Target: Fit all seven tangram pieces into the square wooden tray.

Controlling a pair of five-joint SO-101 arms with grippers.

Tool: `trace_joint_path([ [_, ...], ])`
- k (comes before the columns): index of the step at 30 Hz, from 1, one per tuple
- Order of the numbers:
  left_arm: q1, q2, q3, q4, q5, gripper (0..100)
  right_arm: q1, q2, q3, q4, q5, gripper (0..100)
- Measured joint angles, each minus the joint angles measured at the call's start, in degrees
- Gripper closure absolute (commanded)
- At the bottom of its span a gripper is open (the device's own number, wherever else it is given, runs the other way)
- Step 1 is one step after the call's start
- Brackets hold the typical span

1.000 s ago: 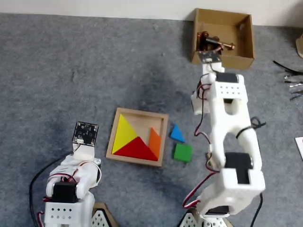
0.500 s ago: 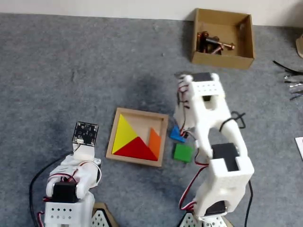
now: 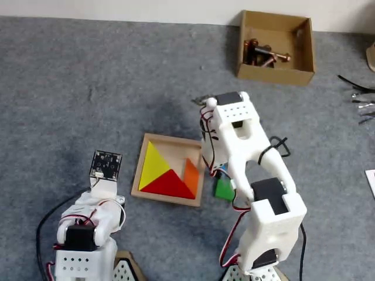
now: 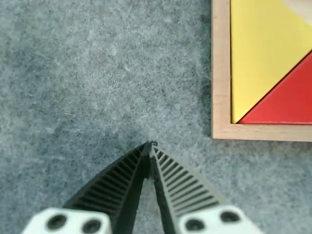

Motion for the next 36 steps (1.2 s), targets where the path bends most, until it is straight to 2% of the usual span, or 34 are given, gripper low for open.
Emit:
trace_joint_path([
  [12, 0.0, 0.0, 0.0, 0.0, 0.0, 99, 0.1, 0.0, 0.0, 0.0, 0.0, 78.2],
  [20, 0.0, 0.0, 0.0, 0.0, 0.0, 99, 0.0, 0.0, 2.5, -4.9, 0.0, 78.2],
  [36, 0.0, 0.0, 0.0, 0.0, 0.0, 99, -0.5, 0.0, 2.5, -5.1, 0.0, 78.2],
])
